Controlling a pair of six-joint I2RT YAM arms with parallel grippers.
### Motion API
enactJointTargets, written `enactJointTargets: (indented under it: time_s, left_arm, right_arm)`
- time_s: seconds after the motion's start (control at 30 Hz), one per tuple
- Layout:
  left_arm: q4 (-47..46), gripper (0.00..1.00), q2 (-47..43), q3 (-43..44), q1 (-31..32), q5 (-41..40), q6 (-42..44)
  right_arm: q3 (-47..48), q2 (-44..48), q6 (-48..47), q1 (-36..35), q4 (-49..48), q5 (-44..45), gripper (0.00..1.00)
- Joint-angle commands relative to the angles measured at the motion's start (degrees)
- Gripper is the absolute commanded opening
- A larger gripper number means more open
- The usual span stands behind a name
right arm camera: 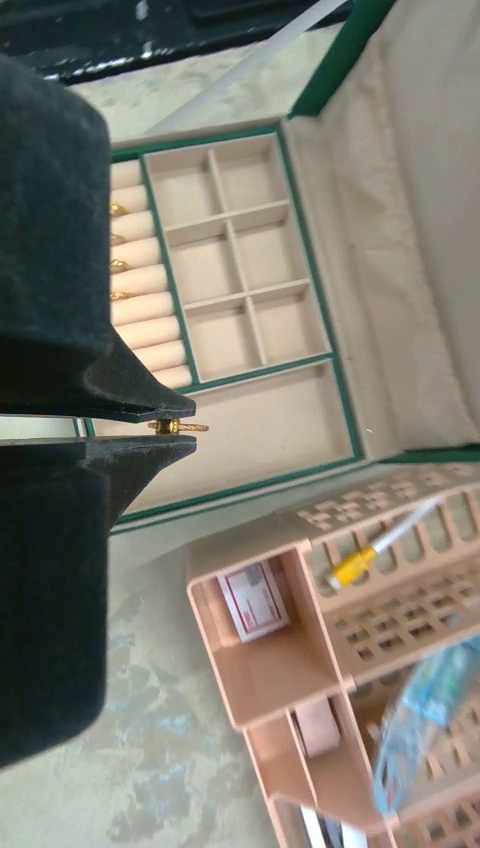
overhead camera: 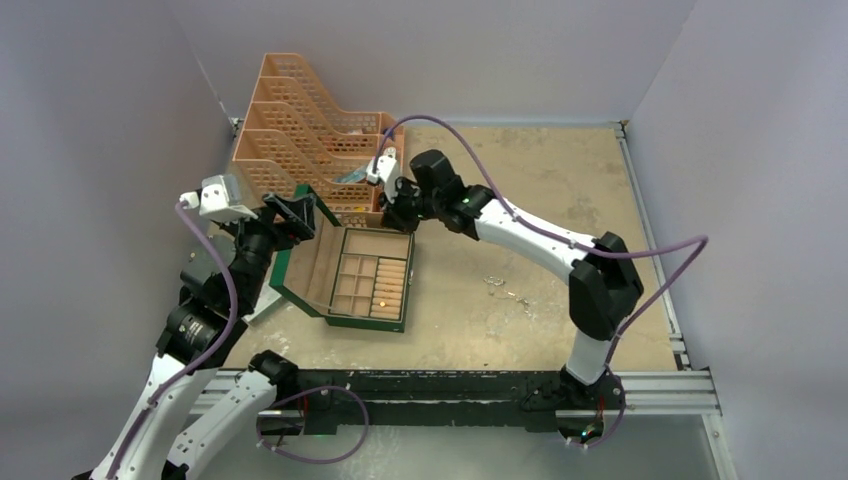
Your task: Organize the mixed jewelry
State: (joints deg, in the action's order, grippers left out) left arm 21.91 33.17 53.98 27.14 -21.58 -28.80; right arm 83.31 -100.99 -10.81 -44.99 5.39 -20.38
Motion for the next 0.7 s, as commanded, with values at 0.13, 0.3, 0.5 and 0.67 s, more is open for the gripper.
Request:
enactJointTargets:
  time_s: [0.13,0.3,0.5,0.67]
  left_arm:
    - [-1.8,0.78,-0.36,-0.63,-0.07,-4.85,2.63]
    - [-1.79,0.78,-0.53,-0.95,-0.2,-5.46,2.96]
    - [-1.9,0.78,-0.22,-1.14,-0.34,-4.46,2.87]
    - [-1.9,0.78,0.28,-1.15,-0.67,-3.68,2.61]
  right_arm:
    - [7.98,-8.08,-10.6,-4.84,16.88,2.39,0.0]
    - [7.6,-9.84,-12.07,-6.28,18.55,1.93,0.0]
    - [6.69,-9.87,-12.66,-7.17,19.44,2.27,0.0]
    - [6.22,-9.21,-12.77,-7.29,19.95,3.1,0.0]
